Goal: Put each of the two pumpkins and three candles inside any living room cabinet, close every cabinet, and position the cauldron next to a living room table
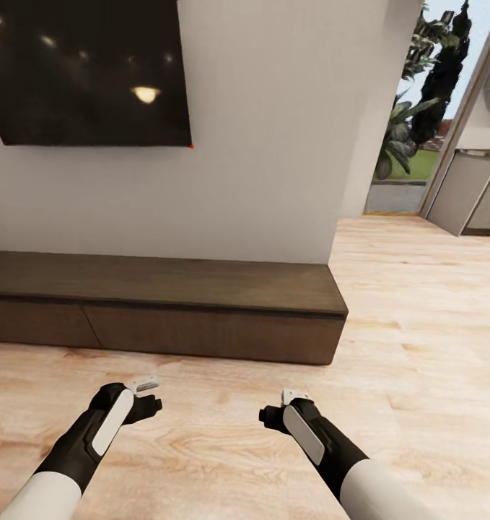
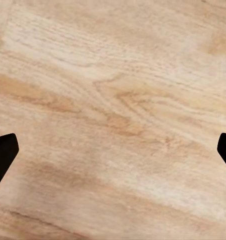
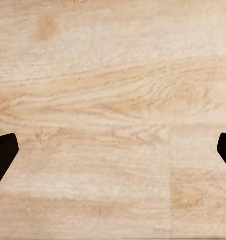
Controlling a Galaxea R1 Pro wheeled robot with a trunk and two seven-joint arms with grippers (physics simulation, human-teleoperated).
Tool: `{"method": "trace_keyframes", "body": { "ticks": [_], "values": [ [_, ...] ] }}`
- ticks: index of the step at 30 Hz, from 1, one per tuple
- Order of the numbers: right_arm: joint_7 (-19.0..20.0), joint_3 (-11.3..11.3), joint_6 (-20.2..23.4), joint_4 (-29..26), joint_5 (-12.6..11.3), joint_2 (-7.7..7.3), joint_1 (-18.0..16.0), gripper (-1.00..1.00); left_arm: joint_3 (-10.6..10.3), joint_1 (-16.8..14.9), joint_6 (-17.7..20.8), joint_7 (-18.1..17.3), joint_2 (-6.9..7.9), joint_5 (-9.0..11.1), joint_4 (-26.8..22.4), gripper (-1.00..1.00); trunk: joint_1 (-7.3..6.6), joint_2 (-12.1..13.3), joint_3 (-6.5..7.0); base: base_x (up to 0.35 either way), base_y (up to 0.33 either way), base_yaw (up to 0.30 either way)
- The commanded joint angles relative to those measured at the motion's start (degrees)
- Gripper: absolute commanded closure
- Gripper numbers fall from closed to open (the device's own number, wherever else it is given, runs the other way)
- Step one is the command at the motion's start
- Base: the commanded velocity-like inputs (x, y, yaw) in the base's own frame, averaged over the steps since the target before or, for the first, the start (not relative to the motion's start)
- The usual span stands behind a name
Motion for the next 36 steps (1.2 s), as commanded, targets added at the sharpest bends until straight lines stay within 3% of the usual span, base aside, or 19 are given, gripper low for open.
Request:
{"method": "trace_keyframes", "body": {
  "ticks": [1,22,36],
  "values": [
    [-0.5,0.2,0.0,-0.1,-0.6,-0.04,0.0,-1.0,-0.2,0.0,0.1,0.6,0.07,0.6,-0.1,-1.0,-0.24,0.4,0.13,0.0,0.0,0.005],
    [-0.3,0.2,-1.7,1.7,-0.7,-0.06,0.1,-1.0,0.0,0.0,0.2,0.6,0.0,0.7,-0.3,-1.0,-4.85,8.8,3.87,-0.016,0.0,0.007],
    [-0.3,0.3,-1.9,1.6,-0.5,-0.05,0.1,-1.0,0.0,0.0,0.2,0.8,-0.02,1.0,-0.6,-1.0,-7.92,14.4,5.87,-0.079,0.0,0.214]
  ]
}}
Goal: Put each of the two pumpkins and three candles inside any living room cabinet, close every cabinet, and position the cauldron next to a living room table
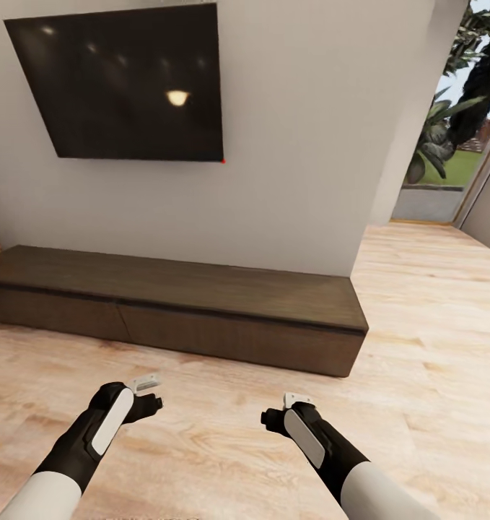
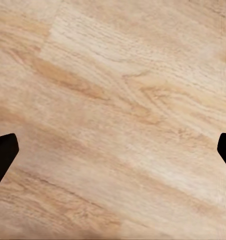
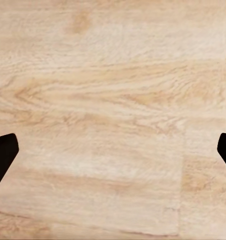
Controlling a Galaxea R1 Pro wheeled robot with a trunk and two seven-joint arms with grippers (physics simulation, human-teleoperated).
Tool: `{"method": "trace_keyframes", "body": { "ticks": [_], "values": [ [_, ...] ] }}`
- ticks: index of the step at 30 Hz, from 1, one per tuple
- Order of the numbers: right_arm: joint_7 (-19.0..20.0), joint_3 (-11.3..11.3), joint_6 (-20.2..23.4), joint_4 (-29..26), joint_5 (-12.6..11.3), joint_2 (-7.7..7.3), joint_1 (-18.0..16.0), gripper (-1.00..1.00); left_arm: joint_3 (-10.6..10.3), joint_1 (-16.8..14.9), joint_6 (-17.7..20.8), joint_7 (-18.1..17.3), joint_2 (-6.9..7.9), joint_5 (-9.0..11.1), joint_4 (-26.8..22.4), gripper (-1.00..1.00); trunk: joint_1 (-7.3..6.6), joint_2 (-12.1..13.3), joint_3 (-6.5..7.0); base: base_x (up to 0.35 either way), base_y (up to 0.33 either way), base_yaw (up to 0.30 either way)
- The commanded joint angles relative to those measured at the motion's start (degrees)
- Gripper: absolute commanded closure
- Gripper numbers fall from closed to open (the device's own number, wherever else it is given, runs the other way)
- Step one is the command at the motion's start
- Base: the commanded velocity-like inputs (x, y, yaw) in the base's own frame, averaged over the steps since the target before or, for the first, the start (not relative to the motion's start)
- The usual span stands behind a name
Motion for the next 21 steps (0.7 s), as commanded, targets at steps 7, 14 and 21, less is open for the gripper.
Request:
{"method": "trace_keyframes", "body": {
  "ticks": [7,14,21],
  "values": [
    [-0.5,0.2,0.0,-0.1,-0.5,-0.04,0.0,-1.0,-0.2,0.0,0.1,0.6,0.08,0.7,-0.1,-1.0,-1.55,2.8,0.86,-0.002,0.0,0.238],
    [-0.5,0.2,0.0,-0.1,-0.2,-0.04,0.0,-1.0,-0.1,0.0,0.2,0.5,0.08,0.8,-0.1,-1.0,-2.43,4.4,1.24,0.0,0.0,0.238],
    [-0.5,0.2,0.0,-0.1,0.1,-0.04,0.0,-1.0,0.1,0.0,0.3,0.5,0.12,0.9,-0.1,-1.0,-2.43,4.4,0.89,0.0,0.0,0.238]
  ]
}}
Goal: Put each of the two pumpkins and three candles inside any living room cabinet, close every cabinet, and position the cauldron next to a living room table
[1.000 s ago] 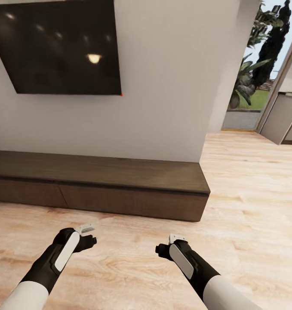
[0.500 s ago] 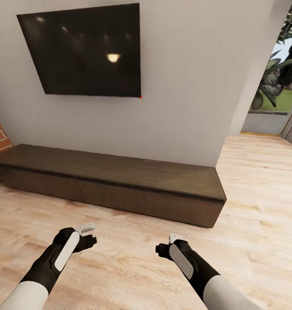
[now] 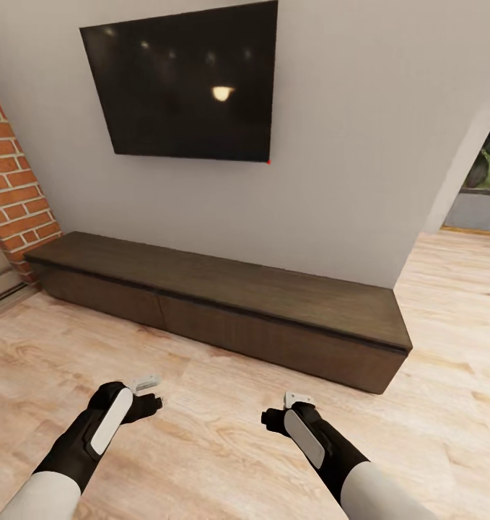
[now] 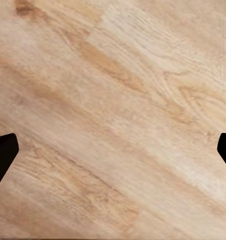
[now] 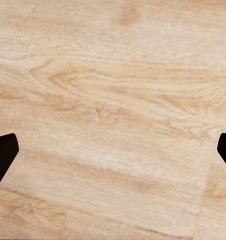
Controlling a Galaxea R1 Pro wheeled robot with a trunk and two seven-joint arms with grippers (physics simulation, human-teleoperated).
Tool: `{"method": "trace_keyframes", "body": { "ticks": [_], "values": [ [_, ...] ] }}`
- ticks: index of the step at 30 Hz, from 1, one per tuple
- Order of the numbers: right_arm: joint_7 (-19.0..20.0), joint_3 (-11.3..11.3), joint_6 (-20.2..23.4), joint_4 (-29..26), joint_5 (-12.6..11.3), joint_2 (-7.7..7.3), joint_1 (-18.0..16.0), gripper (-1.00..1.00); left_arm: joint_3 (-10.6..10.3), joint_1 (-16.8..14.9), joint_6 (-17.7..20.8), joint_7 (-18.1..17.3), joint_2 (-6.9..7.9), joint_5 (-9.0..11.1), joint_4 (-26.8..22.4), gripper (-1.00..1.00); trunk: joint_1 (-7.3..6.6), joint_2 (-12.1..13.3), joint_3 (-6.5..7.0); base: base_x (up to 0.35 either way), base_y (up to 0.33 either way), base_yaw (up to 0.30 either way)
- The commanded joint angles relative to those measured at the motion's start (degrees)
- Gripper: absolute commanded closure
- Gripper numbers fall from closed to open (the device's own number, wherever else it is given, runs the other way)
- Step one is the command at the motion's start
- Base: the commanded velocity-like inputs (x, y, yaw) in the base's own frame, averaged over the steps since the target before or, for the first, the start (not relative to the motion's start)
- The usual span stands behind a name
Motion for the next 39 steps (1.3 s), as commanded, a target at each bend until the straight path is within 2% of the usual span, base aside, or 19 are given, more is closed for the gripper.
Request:
{"method": "trace_keyframes", "body": {
  "ticks": [1,39],
  "values": [
    [-0.5,0.2,0.1,-0.1,-0.5,-0.04,0.0,-1.0,-0.2,-0.1,0.1,0.6,0.07,0.6,-0.1,-1.0,-0.01,0.0,-0.1,0.0,0.0,0.238],
    [-0.5,0.6,-1.6,-0.1,-0.6,-0.04,0.0,-1.0,-0.1,0.0,0.3,0.5,0.06,0.7,0.2,-1.0,-0.01,0.0,-1.99,-0.005,0.0,0.238]
  ]
}}
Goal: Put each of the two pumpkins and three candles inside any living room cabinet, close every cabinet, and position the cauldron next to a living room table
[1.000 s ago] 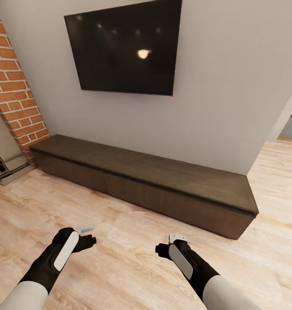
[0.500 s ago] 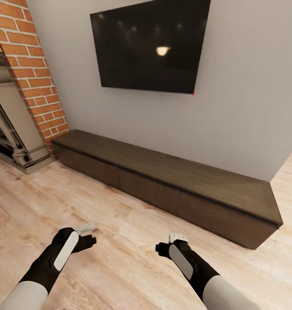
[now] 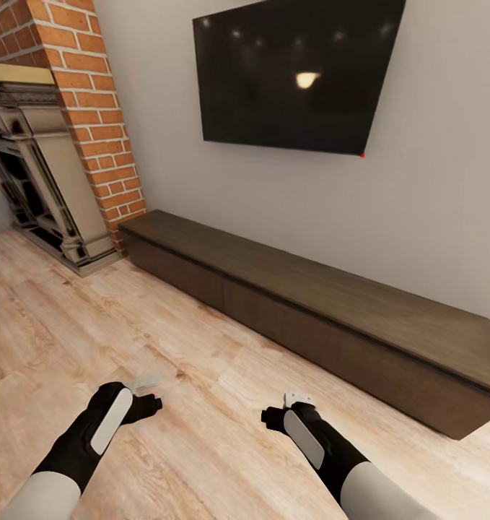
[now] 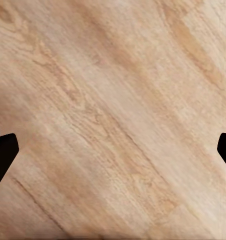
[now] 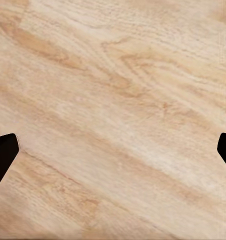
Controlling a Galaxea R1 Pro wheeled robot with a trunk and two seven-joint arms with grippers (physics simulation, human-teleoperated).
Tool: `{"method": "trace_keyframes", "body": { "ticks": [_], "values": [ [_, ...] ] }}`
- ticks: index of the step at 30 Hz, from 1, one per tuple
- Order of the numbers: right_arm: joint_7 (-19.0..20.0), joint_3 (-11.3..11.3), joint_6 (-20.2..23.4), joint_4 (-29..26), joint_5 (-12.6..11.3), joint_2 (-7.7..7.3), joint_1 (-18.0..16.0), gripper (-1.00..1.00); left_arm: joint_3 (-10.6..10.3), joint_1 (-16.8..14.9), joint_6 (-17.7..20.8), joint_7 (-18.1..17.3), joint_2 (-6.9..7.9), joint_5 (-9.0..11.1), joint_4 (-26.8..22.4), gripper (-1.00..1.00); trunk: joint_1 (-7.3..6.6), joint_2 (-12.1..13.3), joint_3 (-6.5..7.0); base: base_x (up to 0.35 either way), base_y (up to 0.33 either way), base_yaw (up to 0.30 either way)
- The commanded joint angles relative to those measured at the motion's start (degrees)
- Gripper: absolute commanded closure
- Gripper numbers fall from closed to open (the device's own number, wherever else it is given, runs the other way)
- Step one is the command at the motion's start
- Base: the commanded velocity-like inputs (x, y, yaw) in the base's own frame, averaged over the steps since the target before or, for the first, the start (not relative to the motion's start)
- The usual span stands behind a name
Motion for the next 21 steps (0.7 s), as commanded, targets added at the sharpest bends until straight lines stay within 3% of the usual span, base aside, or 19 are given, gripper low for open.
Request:
{"method": "trace_keyframes", "body": {
  "ticks": [1,21],
  "values": [
    [-0.5,0.2,0.1,-0.1,-0.5,-0.04,0.0,-1.0,-0.2,0.0,0.1,0.6,0.05,0.6,0.0,-1.0,-0.01,0.0,-0.1,-0.002,0.0,0.238],
    [0.0,0.3,0.1,0.2,-0.4,0.0,0.0,-1.0,-0.1,0.0,0.1,0.6,0.11,0.6,0.2,-1.0,-0.01,0.0,-1.09,0.0,0.0,0.238]
  ]
}}
